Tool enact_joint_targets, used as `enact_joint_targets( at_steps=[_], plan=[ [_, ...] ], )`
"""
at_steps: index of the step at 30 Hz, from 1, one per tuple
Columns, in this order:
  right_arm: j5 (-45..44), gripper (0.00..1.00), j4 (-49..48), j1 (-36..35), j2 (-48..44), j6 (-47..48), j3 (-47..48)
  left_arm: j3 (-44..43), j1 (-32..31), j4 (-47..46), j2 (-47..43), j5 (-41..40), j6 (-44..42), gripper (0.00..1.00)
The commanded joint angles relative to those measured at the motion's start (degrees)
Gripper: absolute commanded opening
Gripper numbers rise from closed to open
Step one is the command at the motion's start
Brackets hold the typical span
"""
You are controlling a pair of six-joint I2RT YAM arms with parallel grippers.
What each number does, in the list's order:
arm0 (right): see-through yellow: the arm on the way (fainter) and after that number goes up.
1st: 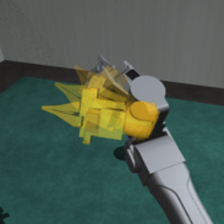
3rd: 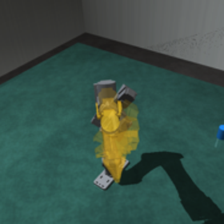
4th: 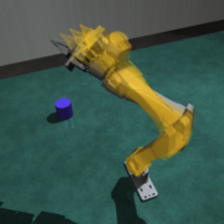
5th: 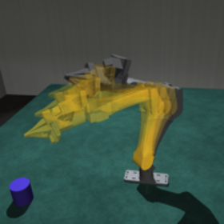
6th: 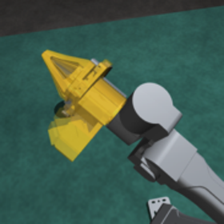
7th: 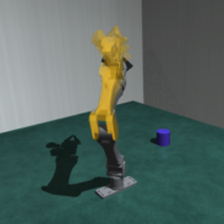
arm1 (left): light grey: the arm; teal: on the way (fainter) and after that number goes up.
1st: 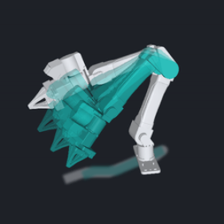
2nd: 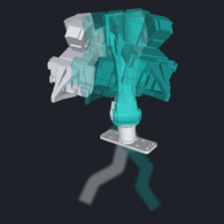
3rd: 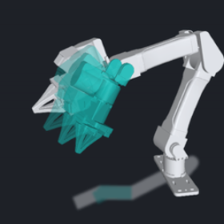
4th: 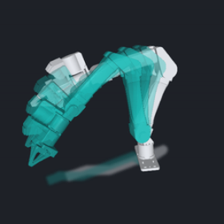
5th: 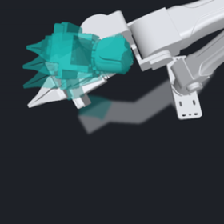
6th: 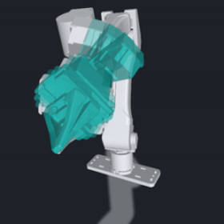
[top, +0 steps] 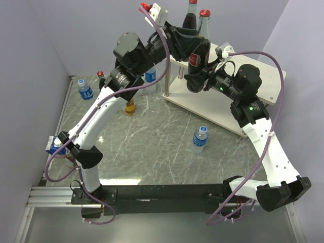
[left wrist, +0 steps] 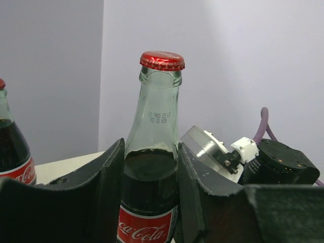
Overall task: Place and organize the beverage onto the shelf
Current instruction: Pick up the drink from the center of the board, then place the drink on the shelf.
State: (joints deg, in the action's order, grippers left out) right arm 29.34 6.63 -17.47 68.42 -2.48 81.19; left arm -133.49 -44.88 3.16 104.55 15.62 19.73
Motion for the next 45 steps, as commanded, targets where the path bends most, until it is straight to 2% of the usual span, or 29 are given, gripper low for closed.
enact_joint_targets(
  at_steps=[1,13,16,20,26,37,41,45],
  plan=[
    [-0.87,0.0,-15.51,0.16,-2.33,0.11,2.75,-2.56,-2.05,-1.58,1.09,8.38,3.3,0.15],
    [-1.13,0.0,-16.3,0.16,-2.15,-0.07,2.92,-1.78,-3.11,-1.14,1.27,8.22,2.86,0.15],
    [-1.39,0.0,-16.39,0.25,-2.33,0.02,3.36,-0.28,-3.11,-2.1,-0.74,4.96,1.9,0.2],
    [-1.57,0.0,-16.74,0.86,-2.24,-0.07,4.24,3.14,-3.02,-2.81,-4.0,-0.13,0.49,0.32],
    [-1.75,0.0,-18.14,2.8,-0.66,-1.3,6.96,8.68,-3.02,-4.13,-10.15,-4.19,-3.02,0.42],
    [-2.53,0.0,-20.43,3.85,1.62,-1.74,8.28,14.12,-2.93,-1.31,-15.68,-7.88,-7.42,0.54],
    [-4.37,0.0,-21.4,4.2,3.2,0.54,10.3,18.52,-2.93,0.18,-19.73,-10.86,-10.23,0.65],
    [-6.39,0.0,-22.54,4.29,5.92,1.95,11.88,27.46,-2.93,1.32,-26.57,-14.73,-13.13,0.77]
  ],
)
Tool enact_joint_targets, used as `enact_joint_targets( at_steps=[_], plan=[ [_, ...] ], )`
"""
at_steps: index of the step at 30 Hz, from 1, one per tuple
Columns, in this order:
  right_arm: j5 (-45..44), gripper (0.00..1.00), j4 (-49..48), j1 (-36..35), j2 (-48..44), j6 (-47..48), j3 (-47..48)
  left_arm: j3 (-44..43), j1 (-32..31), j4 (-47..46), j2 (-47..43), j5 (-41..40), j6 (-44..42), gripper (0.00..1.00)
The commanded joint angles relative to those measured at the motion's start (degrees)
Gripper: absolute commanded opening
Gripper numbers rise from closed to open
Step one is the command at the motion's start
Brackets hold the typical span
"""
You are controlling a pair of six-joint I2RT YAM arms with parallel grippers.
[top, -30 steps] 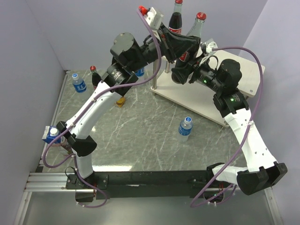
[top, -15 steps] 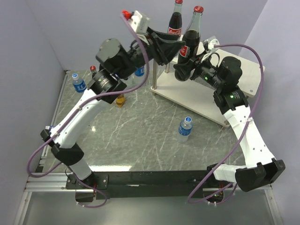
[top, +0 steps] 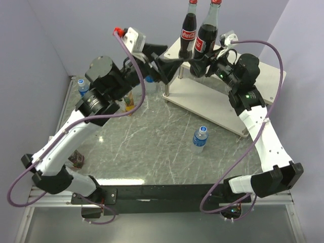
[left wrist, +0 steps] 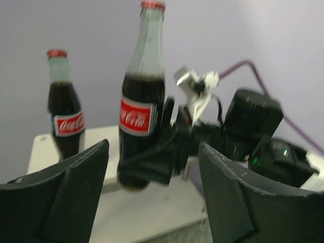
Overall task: Place and organize the beverage onto the shelf
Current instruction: Place the drink on the shelf.
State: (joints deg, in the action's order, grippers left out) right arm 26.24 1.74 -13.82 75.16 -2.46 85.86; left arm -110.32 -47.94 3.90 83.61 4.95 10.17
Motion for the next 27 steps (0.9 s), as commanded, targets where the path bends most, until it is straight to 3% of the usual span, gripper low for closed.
enact_joint_targets(
  at_steps=[1,3,5,15,27],
  plan=[
    [-3.73,0.0,-17.82,0.73,-0.28,1.93,7.47,6.07,0.13,1.1,-6.87,-4.77,-4.1,0.79],
    [-4.79,0.0,-18.52,0.81,0.95,4.13,8.0,12.11,0.13,1.11,-11.25,-6.78,-5.77,0.91],
    [-5.49,0.0,-19.31,0.9,1.75,4.48,8.09,15.91,0.13,0.67,-14.08,-9.94,-6.57,0.95],
    [-7.96,0.0,-19.76,2.75,7.63,3.34,12.39,33.75,0.13,3.3,-28.23,-19.8,-9.38,0.96],
    [-10.24,0.0,-18.61,3.45,10.01,2.55,13.19,39.83,0.13,4.27,-34.04,-23.41,-8.77,0.96]
  ],
)
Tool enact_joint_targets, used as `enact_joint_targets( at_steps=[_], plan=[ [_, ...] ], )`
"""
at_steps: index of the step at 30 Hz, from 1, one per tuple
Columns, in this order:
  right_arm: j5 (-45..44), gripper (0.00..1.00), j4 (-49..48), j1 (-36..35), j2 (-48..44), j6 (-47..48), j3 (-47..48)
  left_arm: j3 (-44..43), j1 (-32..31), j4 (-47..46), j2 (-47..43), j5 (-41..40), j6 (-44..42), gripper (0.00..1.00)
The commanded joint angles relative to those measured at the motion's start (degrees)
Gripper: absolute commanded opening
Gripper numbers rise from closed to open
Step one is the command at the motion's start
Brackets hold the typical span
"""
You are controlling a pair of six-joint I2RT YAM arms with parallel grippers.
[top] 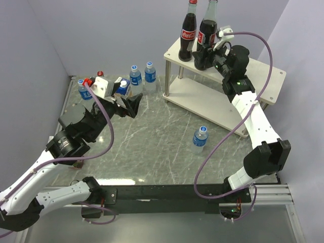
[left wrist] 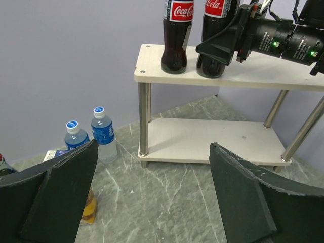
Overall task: Place and organize the beverage onto the shelf
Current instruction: Place the drink on the shelf.
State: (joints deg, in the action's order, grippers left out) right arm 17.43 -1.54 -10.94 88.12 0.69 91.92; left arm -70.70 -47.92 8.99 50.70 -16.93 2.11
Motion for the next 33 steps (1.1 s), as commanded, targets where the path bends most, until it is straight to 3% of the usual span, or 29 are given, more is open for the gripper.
enact_joint_targets(
  at_steps=[1,10,11,16,19,25,33],
  plan=[
    [-1.43,0.0,-15.25,0.83,-2.86,-0.6,6.96,0.29,0.11,-0.65,-1.13,-1.53,-0.62,0.96],
    [-1.26,0.01,-15.07,1.62,-3.39,-0.6,4.76,0.91,0.2,-0.56,-1.57,-1.7,-0.26,0.96],
    [-1.17,0.08,-15.24,1.62,-3.39,-1.99,4.5,1.0,0.11,-0.56,-1.65,-1.7,-0.09,0.96],
    [-0.47,0.23,-15.33,1.97,-3.56,-2.71,3.71,1.26,0.11,-0.56,-2.01,-1.7,0.09,0.96],
    [0.06,0.42,-15.33,1.98,-3.65,-3.15,2.92,1.35,0.11,-0.56,-2.27,-1.62,0.35,0.97],
    [0.24,0.68,-14.72,2.06,-3.65,-3.24,2.65,1.88,0.11,-0.47,-2.71,-1.7,0.61,0.97],
    [0.15,0.83,-14.37,2.06,-3.74,-2.62,2.83,2.32,0.11,-0.56,-2.88,-1.35,1.05,0.97]
  ],
)
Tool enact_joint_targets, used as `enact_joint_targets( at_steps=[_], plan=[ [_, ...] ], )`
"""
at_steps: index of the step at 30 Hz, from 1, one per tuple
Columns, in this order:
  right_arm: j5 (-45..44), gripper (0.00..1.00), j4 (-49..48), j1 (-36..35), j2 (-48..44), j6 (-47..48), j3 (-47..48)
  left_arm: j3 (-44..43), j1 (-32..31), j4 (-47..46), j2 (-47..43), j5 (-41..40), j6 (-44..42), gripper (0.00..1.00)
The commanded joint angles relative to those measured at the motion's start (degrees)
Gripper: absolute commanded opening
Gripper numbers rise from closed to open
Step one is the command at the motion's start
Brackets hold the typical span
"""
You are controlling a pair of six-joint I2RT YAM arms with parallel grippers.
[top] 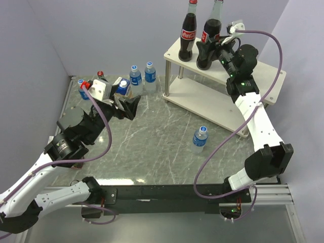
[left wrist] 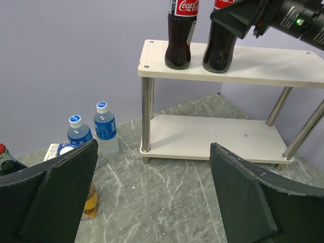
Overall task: Place and organize the beverage onto the shelf
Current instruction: Place the drink on the shelf.
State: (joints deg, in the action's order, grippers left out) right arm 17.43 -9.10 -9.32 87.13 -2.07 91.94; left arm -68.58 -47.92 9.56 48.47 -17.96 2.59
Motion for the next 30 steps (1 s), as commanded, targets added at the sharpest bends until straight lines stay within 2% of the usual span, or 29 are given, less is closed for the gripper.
enact_joint_targets(
  at_steps=[1,7,30],
  plan=[
    [0.32,0.84,-6.72,0.53,-2.67,0.31,2.8,0.2,0.11,-1.21,-0.66,-0.24,0.49,0.97],
    [0.94,0.88,-6.89,0.45,-2.93,0.74,2.89,0.2,0.11,-1.21,-0.74,-0.06,0.75,0.97],
    [5.95,0.91,-3.82,2.03,-8.99,0.83,2.98,0.64,0.11,-0.77,-1.45,-0.5,0.75,0.97]
  ],
)
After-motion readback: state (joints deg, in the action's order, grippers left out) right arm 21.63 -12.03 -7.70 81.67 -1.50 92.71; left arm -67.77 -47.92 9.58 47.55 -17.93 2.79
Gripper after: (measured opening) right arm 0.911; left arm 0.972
